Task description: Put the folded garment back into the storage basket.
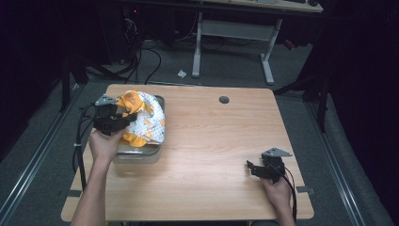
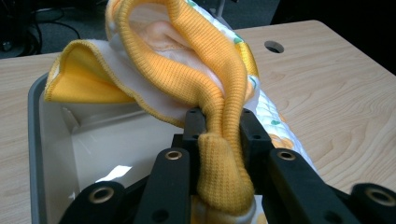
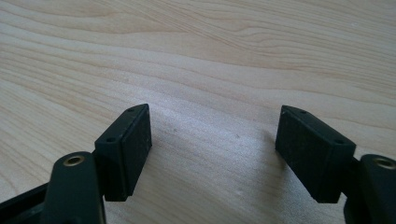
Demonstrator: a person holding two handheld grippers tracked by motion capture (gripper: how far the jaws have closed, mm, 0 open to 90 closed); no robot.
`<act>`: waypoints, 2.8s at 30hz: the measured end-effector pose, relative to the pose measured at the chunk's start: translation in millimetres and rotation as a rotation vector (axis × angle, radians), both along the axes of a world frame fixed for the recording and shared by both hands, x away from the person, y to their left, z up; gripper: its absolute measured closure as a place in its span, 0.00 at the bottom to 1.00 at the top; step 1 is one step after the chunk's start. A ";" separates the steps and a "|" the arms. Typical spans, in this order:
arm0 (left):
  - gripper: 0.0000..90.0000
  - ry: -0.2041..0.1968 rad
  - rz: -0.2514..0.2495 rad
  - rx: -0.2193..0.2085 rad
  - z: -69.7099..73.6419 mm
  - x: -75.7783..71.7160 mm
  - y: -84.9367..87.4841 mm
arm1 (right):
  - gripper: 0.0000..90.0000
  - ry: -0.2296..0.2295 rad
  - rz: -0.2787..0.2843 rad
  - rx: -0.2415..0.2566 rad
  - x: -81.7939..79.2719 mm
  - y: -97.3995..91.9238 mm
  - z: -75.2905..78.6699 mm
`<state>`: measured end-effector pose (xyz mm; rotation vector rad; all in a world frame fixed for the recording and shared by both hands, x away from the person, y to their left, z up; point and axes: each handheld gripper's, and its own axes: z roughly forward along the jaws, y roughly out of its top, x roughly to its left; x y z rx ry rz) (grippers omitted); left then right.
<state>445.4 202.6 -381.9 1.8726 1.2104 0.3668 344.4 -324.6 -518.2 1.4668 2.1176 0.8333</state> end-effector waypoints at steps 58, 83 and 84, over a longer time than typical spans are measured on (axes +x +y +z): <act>0.48 0.151 0.159 0.216 -59.1 31.6 -5.0 | 0.30 0.000 0.000 0.000 0.0 0.0 0.0; 0.41 0.030 0.094 0.113 -32.7 3.3 -31.1 | 0.30 0.000 0.000 0.000 0.0 0.0 0.0; 0.41 0.028 0.089 0.113 -32.3 2.4 -32.2 | 0.30 0.000 0.000 0.000 0.0 0.0 0.0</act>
